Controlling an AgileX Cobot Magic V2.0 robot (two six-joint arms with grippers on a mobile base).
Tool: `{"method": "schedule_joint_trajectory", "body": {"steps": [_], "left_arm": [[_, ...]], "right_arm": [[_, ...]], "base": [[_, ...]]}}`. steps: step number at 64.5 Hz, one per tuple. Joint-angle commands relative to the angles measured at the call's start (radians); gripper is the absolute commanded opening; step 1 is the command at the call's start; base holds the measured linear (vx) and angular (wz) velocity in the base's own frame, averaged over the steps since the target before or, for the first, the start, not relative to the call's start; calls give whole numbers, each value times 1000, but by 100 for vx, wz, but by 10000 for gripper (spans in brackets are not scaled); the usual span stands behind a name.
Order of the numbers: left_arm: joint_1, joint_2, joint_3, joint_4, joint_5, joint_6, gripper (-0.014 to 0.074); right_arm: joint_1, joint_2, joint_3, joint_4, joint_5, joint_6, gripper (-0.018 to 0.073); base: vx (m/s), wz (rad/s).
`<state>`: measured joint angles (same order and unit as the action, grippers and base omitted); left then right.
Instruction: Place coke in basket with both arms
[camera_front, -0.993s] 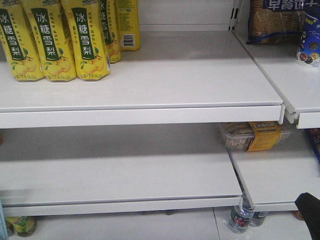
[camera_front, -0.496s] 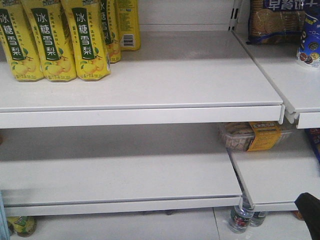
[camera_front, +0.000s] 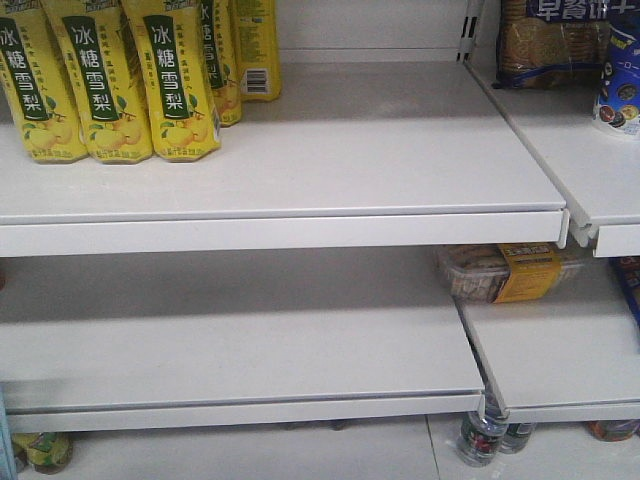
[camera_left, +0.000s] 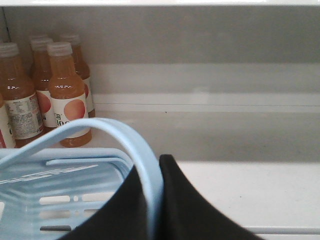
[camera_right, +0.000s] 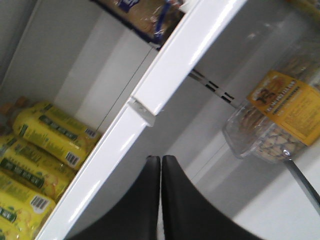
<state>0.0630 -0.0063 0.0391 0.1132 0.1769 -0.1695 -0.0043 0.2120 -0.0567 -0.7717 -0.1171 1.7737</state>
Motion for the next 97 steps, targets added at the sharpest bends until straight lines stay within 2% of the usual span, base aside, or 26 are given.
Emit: {"method": "schedule_joint_trajectory", "body": {"steps": [1, 11, 16, 25, 26, 28, 31, 33, 36, 42, 46, 54, 57, 65, 74, 82, 97], "left_arm": [[1, -21, 2, 38, -164, 40, -6], [1, -21, 2, 38, -164, 40, -6], [1, -21, 2, 38, -164, 40, -6], [1, -21, 2, 38, -164, 40, -6], [1, -21, 2, 38, -164, 40, -6], [1, -21, 2, 38, -164, 40, -6], [1, -21, 2, 38, -164, 40, -6], [1, -21, 2, 38, -164, 40, -6], [1, -21, 2, 38, -164, 40, -6], [1, -21, 2, 38, -164, 40, -6], [1, -21, 2, 38, -164, 40, -6], [1, -21, 2, 38, -164, 40, -6], [1, -21, 2, 38, -164, 40, -6], [1, -20, 2, 38, -163, 40, -6], [1, -20, 2, 38, -163, 40, -6], [1, -20, 2, 38, -163, 40, -6], [1, -20, 2, 38, -163, 40, -6]], "right_arm": [[-4, 9, -27, 110, -13, -59, -4], [-1, 9, -27, 115, -33, -84, -4], [-1, 9, -27, 242, -20, -212, -4], [-2, 9, -27, 685, 37, -779, -4], [-4, 9, -27, 733, 41, -877, -4], [-4, 9, -27, 848, 51, -1009, -4], [-4, 9, -27, 964, 64, -1201, -4], [-4, 9, -27, 1022, 72, -1343, -4], [-4, 7, -27, 1077, 87, -1499, -4], [-4, -32, -18, 1085, 117, -1680, -4], [-4, -79, 14, 1066, 107, -1713, -4], [-4, -195, 102, 989, 87, -1705, -4], [-4, -242, 101, 970, 144, -1715, -4], [-15, -237, 101, 868, 168, -1727, -4], [-66, -239, 101, 815, 189, -1724, -4], [-101, -239, 101, 813, 191, -1721, -4], [-101, -239, 101, 811, 180, -1721, -4]], "base": [[0, 0], [0, 0], [0, 0], [0, 0], [0, 0], [0, 0], [0, 0], [0, 0], [0, 0], [0, 0], [0, 0], [0, 0], [0, 0], [0, 0], [0, 0], [0, 0], [0, 0]]}}
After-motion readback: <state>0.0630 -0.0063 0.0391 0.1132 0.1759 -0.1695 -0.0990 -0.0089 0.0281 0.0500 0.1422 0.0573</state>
